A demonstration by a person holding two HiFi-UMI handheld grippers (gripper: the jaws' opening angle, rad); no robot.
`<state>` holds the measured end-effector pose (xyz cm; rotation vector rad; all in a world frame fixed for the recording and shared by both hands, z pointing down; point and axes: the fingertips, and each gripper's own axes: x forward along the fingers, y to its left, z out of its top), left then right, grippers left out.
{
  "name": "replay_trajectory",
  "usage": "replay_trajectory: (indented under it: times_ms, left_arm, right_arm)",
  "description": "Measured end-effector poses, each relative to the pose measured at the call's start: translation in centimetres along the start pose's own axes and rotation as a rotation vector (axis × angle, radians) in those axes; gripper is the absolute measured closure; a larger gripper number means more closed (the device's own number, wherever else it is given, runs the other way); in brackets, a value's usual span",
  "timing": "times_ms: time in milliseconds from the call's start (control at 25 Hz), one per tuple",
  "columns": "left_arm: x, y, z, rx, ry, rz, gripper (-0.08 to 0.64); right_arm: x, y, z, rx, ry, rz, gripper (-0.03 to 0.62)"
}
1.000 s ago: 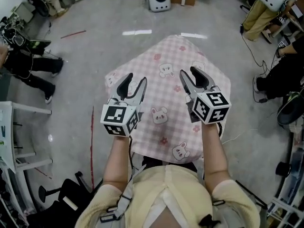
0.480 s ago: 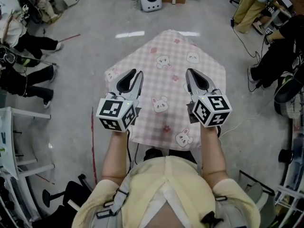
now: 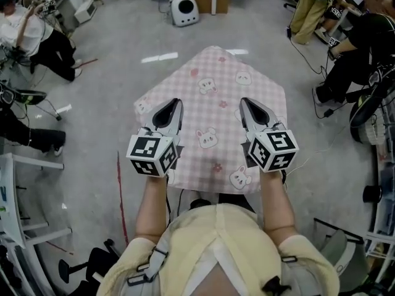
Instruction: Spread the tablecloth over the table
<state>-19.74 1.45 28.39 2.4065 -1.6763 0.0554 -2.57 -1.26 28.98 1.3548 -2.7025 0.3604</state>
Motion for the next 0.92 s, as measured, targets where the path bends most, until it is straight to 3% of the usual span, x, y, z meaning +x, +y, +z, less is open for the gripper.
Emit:
replay_trajectory:
  times_ms: [920]
  left_arm:
    - [0.3,-1.8,0.7,0.028,0.013,-0.008,0.538]
  right_arm:
    - [-1.3,-0.2,0.3,0.065,-0.011,0.05,0.589]
